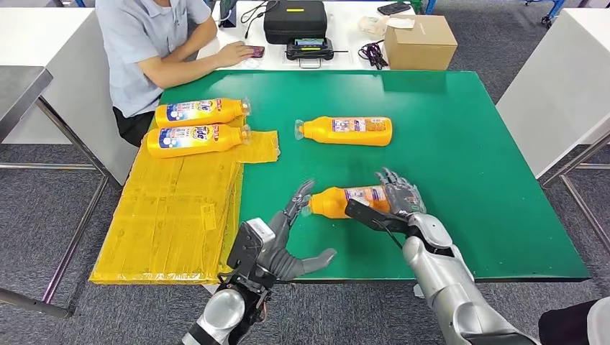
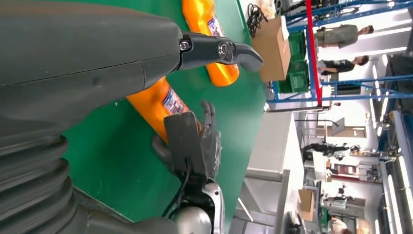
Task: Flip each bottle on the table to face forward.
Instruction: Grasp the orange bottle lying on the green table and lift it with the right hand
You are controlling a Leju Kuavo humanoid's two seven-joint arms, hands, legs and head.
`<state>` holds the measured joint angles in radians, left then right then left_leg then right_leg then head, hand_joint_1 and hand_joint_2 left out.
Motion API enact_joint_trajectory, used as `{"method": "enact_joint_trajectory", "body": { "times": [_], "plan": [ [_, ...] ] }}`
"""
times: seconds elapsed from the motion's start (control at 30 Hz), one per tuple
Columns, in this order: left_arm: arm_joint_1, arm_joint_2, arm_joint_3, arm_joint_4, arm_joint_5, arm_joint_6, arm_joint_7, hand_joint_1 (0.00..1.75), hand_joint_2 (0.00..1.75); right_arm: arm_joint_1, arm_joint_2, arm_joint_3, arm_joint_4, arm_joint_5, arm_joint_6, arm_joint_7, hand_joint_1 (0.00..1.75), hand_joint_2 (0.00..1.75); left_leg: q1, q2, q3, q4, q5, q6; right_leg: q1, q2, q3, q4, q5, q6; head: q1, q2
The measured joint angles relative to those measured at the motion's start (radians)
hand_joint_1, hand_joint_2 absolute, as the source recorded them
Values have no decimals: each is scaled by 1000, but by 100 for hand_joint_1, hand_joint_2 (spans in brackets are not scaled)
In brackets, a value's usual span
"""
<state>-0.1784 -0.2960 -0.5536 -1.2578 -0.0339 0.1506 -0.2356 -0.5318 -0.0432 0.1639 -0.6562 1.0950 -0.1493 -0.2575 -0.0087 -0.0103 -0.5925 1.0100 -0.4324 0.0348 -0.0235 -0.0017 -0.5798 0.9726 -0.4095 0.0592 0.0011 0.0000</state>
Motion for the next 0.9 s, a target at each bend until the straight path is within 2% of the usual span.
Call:
{"method": "enact_joint_trajectory", "body": {
  "times": [0.6,0.73,0.9],
  "plan": [
    [-8,0,-3,26,7,15,-4,0,175,-26,5,47,60,-19,-21,0,0,175,0,1,0,0,0,0,0,0,0,0,0,0,0,0],
    [-10,0,-3,27,7,15,-5,0,175,-26,5,52,62,-26,-17,0,65,175,0,1,0,0,0,0,0,0,0,0,0,0,0,0],
    [-12,0,-3,28,7,15,-8,0,175,-35,-3,66,68,-44,23,11,65,175,0,1,1,0,0,0,0,0,0,0,0,0,0,0]
  ]
}}
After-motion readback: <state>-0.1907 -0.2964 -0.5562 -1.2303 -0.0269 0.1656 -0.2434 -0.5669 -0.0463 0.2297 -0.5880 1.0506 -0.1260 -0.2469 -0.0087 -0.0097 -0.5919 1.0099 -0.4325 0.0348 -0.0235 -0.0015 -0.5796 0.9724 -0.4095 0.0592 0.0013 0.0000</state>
